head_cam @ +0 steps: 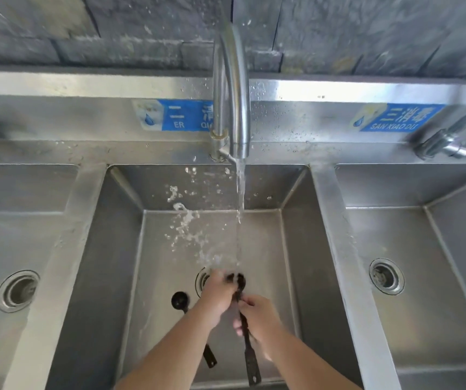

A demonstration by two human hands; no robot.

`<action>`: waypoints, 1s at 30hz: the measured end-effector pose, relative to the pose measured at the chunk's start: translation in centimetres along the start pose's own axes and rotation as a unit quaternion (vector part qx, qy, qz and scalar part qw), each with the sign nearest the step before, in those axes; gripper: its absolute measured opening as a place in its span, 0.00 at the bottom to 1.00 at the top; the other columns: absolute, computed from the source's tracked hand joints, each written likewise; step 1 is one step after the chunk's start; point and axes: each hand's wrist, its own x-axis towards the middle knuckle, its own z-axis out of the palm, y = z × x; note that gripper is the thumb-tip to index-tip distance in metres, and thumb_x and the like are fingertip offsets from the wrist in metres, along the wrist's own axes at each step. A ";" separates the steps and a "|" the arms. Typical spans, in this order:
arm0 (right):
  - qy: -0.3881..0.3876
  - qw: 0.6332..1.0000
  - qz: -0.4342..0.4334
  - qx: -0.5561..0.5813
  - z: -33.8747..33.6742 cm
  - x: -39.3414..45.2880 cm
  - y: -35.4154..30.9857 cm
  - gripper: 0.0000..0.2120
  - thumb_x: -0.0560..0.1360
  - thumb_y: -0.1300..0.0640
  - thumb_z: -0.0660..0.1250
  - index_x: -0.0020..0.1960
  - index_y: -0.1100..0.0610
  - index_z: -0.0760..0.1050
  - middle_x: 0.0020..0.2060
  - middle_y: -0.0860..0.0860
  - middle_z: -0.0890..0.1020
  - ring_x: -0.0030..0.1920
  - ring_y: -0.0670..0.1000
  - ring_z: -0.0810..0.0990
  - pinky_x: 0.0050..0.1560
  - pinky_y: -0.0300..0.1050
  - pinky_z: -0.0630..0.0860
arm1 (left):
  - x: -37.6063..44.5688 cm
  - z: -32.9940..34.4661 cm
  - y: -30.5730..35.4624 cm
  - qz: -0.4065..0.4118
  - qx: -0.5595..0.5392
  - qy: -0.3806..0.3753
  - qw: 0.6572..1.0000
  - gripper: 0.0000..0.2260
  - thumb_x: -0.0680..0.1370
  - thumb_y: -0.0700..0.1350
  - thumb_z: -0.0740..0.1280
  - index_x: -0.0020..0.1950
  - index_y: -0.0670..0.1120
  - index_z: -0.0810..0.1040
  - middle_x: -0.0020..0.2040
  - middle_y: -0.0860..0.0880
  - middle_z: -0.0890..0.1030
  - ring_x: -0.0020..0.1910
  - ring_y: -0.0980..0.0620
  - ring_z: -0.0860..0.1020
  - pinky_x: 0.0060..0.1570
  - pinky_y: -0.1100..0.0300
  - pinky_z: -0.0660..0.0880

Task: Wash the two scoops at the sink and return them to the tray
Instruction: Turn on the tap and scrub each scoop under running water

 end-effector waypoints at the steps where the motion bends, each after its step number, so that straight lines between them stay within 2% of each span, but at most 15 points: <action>1: -0.002 1.000 -0.003 0.010 -0.1 -0.7 -0.5 0.11 0.82 0.64 0.58 0.44 0.62 0.76 0.25 0.53 0.75 0.25 0.52 0.74 0.26 0.43 0.72 | -0.3 0.0 0.6 0.012 -0.007 -0.002 1.000 0.05 0.76 0.36 0.65 0.48 0.43 0.80 0.37 0.46 0.80 0.36 0.49 0.79 0.34 0.57 0.74; 3: -0.008 1.000 -0.008 0.029 -0.3 -1.9 -1.5 0.11 0.82 0.64 0.57 0.42 0.63 0.73 0.24 0.53 0.73 0.23 0.50 0.71 0.25 0.42 0.69 | -0.8 0.1 1.5 0.020 -0.024 0.004 0.999 0.08 0.75 0.33 0.65 0.41 0.44 0.79 0.35 0.43 0.78 0.34 0.46 0.78 0.33 0.55 0.71; 5: -0.008 0.998 -0.016 0.054 -0.4 -2.9 -2.0 0.09 0.81 0.65 0.56 0.45 0.62 0.72 0.26 0.54 0.71 0.23 0.49 0.70 0.25 0.42 0.66 | -1.3 0.1 2.4 0.017 -0.046 0.020 0.999 0.04 0.75 0.33 0.65 0.43 0.41 0.77 0.35 0.40 0.79 0.31 0.46 0.77 0.31 0.57 0.70; 7: -0.012 0.996 -0.025 0.087 -0.7 -3.8 -2.2 0.08 0.80 0.67 0.56 0.46 0.63 0.73 0.28 0.55 0.70 0.24 0.49 0.70 0.25 0.42 0.65 | -1.7 0.3 3.1 0.021 -0.057 0.029 0.998 0.03 0.74 0.34 0.67 0.42 0.40 0.78 0.31 0.41 0.80 0.26 0.48 0.77 0.26 0.60 0.71; 9: -0.032 0.993 -0.033 0.111 -0.9 -4.6 -2.3 0.09 0.79 0.68 0.56 0.46 0.64 0.74 0.30 0.54 0.70 0.25 0.49 0.70 0.26 0.41 0.65 | -2.1 0.3 3.8 0.026 -0.061 0.036 0.997 0.04 0.74 0.34 0.67 0.41 0.40 0.78 0.29 0.44 0.81 0.27 0.48 0.80 0.25 0.61 0.72; 14: -0.041 0.993 -0.048 0.104 -1.6 -5.9 -2.3 0.13 0.80 0.67 0.56 0.51 0.61 0.79 0.30 0.53 0.75 0.25 0.49 0.70 0.26 0.41 0.64 | -2.9 0.2 4.8 0.042 -0.071 0.019 0.996 0.10 0.74 0.31 0.62 0.38 0.40 0.80 0.31 0.43 0.83 0.32 0.44 0.82 0.32 0.56 0.77; 17: -0.044 0.993 -0.060 0.096 -2.0 -6.8 -2.3 0.14 0.80 0.67 0.56 0.52 0.61 0.81 0.30 0.53 0.76 0.26 0.48 0.70 0.26 0.41 0.65 | -3.5 0.3 5.3 0.019 -0.135 0.000 0.991 0.17 0.73 0.27 0.58 0.33 0.42 0.80 0.34 0.41 0.81 0.35 0.43 0.81 0.35 0.54 0.78; 19: -0.043 0.992 -0.066 0.097 -2.0 -7.2 -2.3 0.13 0.80 0.67 0.58 0.53 0.61 0.81 0.30 0.53 0.77 0.26 0.49 0.71 0.25 0.42 0.66 | -4.0 0.2 5.6 -0.004 -0.187 -0.014 0.982 0.17 0.72 0.25 0.56 0.37 0.40 0.80 0.36 0.40 0.79 0.37 0.43 0.81 0.35 0.54 0.78; 22: -0.039 0.990 -0.072 0.114 -2.2 -7.6 -2.4 0.10 0.80 0.67 0.59 0.53 0.63 0.80 0.30 0.54 0.77 0.26 0.49 0.71 0.25 0.42 0.66 | -5.0 0.1 6.2 -0.018 -0.242 -0.046 0.969 0.19 0.73 0.24 0.53 0.53 0.38 0.80 0.42 0.38 0.78 0.40 0.43 0.78 0.36 0.54 0.78; 24: -0.044 0.987 -0.077 0.131 -2.4 -7.7 -2.5 0.09 0.80 0.66 0.60 0.52 0.64 0.79 0.31 0.54 0.77 0.26 0.49 0.71 0.25 0.42 0.66 | -5.5 0.2 6.6 -0.010 -0.265 -0.064 0.962 0.22 0.73 0.24 0.52 0.58 0.38 0.78 0.44 0.37 0.78 0.39 0.44 0.77 0.37 0.54 0.77; 27: -0.056 0.986 -0.077 0.140 -2.6 -7.6 -2.8 0.08 0.79 0.66 0.61 0.50 0.64 0.79 0.32 0.55 0.77 0.26 0.50 0.72 0.25 0.42 0.66 | -6.2 0.2 7.3 0.017 -0.235 -0.059 0.970 0.18 0.75 0.25 0.56 0.58 0.39 0.77 0.45 0.38 0.79 0.40 0.42 0.77 0.39 0.52 0.75; 30: -0.057 0.988 -0.065 0.131 -2.5 -7.4 -3.1 0.08 0.80 0.66 0.60 0.53 0.64 0.78 0.34 0.56 0.77 0.26 0.49 0.72 0.25 0.40 0.66 | -6.5 -0.2 7.9 0.049 -0.140 -0.014 0.989 0.15 0.76 0.30 0.60 0.49 0.45 0.82 0.38 0.45 0.84 0.37 0.47 0.81 0.33 0.57 0.76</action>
